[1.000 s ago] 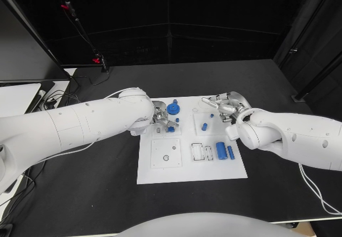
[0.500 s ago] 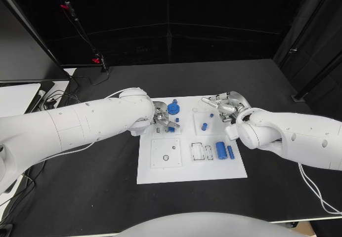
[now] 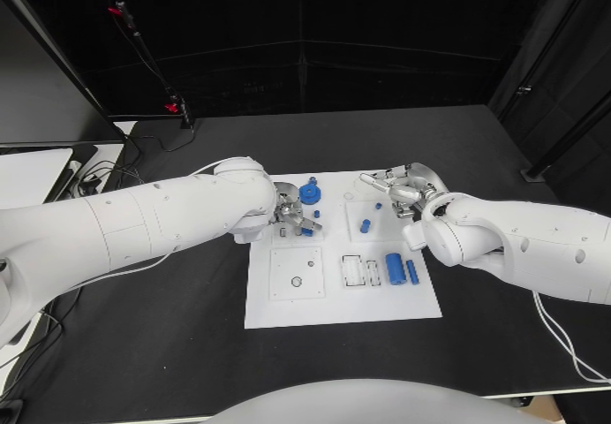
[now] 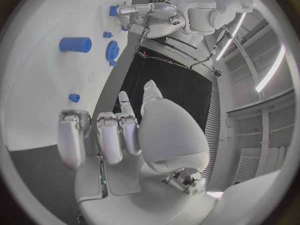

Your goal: Assemble the parts on the task board

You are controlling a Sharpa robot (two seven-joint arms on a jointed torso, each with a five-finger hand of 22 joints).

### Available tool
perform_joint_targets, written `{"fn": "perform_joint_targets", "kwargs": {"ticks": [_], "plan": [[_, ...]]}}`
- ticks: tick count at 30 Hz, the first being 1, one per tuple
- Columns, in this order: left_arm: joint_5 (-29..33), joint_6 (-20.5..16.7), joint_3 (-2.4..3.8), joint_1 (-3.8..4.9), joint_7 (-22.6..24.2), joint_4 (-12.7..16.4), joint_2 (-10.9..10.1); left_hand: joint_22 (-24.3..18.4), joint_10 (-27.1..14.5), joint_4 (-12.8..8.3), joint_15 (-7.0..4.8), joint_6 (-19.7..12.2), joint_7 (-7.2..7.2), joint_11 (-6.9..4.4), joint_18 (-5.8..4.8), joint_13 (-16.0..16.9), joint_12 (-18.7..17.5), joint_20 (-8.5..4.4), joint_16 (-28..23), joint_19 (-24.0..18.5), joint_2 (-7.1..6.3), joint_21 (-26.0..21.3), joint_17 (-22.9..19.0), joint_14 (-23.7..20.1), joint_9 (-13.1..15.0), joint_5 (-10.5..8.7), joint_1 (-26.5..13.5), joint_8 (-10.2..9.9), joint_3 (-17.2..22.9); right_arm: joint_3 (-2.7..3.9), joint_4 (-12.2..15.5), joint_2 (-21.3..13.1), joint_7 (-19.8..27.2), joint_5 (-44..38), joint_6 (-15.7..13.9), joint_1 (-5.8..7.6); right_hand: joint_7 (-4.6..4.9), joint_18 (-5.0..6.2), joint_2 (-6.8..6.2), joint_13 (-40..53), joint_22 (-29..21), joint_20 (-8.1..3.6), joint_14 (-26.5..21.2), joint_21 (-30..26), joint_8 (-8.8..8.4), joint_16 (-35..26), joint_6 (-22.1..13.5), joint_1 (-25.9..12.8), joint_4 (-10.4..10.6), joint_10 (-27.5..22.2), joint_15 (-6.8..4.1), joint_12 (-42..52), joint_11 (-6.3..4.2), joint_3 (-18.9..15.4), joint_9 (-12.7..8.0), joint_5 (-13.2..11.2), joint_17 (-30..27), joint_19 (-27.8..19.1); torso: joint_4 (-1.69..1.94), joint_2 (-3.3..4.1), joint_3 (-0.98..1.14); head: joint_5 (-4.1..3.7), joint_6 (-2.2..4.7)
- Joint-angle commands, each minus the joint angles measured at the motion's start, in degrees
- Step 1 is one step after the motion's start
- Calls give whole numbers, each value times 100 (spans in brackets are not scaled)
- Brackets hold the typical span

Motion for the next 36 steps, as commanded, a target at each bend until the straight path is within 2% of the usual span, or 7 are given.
{"fn": "perform_joint_targets", "kwargs": {"ticks": [1, 8, 14, 19, 27, 30, 36], "plan": [[56, -73, 4, 7, 8, 26, -34, 1509, 609, -1, -17, -21, -3, -19, -37, 1507, 20, -25, 5, 598, 21, 18, 1509, 600, -8, 22, -47, -23, -30, 2, 8, 4, 31, -7, -18, 7, 4, 91, 69, 1508, 1292, 33, 595, -23, 34, 14, 33, 2, -1, 606, 41, 19, 36, -43, -7, 31, 1505, 251, 1, 1, 0, -10, 4], [-24, -450, 4, 40, 83, 262, -259, 1509, 609, -14, -11, -63, 7, -12, -37, 1507, 20, -24, 5, 598, -3, 18, 1509, 600, 6, 14, -4, -26, -63, 2, 1, 9, 27, -7, -15, 7, 4, 91, 69, 1508, 1292, 33, 595, -23, 34, 14, 33, 2, -1, 606, 41, 19, 36, -43, -7, 31, 1505, 251, 7, -2, 5, -27, 12], [-46, -408, 4, 164, -28, 422, -376, 1509, 609, -19, -1, -135, 21, 2, -37, 1507, 20, -17, 5, 598, -41, 18, 1509, 600, 27, 83, 123, -30, -104, 2, -5, 19, 25, -7, -13, 7, 4, 91, 69, 1508, 1292, 33, 595, -23, 34, 14, 33, 2, -1, 606, 41, 19, 36, -43, -7, 31, 1505, 251, -3, -12, 8, -9, 40], [-50, -221, 5, 209, -147, 423, -318, 1509, 609, -16, 7, -184, 38, 16, -37, 1507, 20, -11, 5, 598, -80, 18, 1509, 600, 15, 128, 180, -62, -148, 2, -8, 30, 23, -7, -15, 7, 4, 91, 69, 1508, 1292, 33, 595, -23, 34, 14, 33, 2, -1, 606, 41, 19, 36, -43, -7, 31, 1505, 251, -12, -2, -4, -6, 78], [-54, 113, 5, 225, -431, 262, -75, 1509, 609, -29, 31, -220, 65, 42, -37, 1507, 20, 8, 5, 598, -165, 18, 1509, 600, -47, 360, 385, -138, -217, 2, -1, 39, 20, -7, -17, 7, 6, 93, 80, 1508, 1289, 36, 595, -31, 34, 14, 35, 13, -4, 606, 43, 19, 39, -62, -9, 55, 1505, 245, -7, 6, 0, -5, 120], [-104, 261, 5, 225, -595, 204, -8, 1509, 609, -31, 36, -226, 72, 47, -37, 1507, 20, 13, 5, 598, -198, 18, 1509, 600, -63, 414, 425, -157, -238, 2, 4, 38, 20, -7, -20, 7, 6, 93, 80, 1508, 1289, 36, 595, -31, 34, 14, 35, 13, -4, 606, 43, 19, 39, -62, -9, 55, 1505, 245, -7, 6, -2, -9, 117], [-226, 381, 5, 223, -810, 111, 79, 1509, 609, -19, 60, -245, 93, 64, -37, 1507, 20, 31, 5, 598, -281, 18, 1509, 600, -125, 639, 464, -229, -305, 2, 7, 38, 19, -7, -23, 7, 6, 93, 80, 1508, 1289, 36, 595, -31, 34, 14, 35, 13, -4, 606, 43, 19, 39, -62, -9, 55, 1505, 245, -2, 4, -1, -7, 116]]}}
